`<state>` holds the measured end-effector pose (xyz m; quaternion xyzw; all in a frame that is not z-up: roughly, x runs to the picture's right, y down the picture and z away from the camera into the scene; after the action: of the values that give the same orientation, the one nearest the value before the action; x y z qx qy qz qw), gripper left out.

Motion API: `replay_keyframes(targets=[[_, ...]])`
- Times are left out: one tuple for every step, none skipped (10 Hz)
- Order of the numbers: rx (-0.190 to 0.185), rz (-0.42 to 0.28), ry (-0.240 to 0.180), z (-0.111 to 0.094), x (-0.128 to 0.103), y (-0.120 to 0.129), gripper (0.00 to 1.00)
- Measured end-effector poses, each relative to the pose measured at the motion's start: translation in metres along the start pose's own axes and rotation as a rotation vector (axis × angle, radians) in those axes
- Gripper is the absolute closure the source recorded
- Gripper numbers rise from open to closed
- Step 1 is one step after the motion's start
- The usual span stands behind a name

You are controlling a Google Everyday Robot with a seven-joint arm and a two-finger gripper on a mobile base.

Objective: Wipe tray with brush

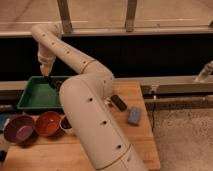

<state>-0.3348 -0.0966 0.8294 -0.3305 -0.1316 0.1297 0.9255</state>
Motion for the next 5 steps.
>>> replay_keyframes(targets=[[-0.001,-0.003,-0.001,0.0003,-0.0008,0.0010,1.00],[-0.002,-0.004,-0.001,0.0007,-0.0016,0.0016,1.00],[-0.001,-0.008,-0.003,0.0008,-0.0029,0.0023,1.00],[0.006,-0.024,-0.020,0.0009,-0.0056,0.0036,1.00],[0.015,-0.055,-0.059,0.0008,-0.0090,0.0079,1.00]])
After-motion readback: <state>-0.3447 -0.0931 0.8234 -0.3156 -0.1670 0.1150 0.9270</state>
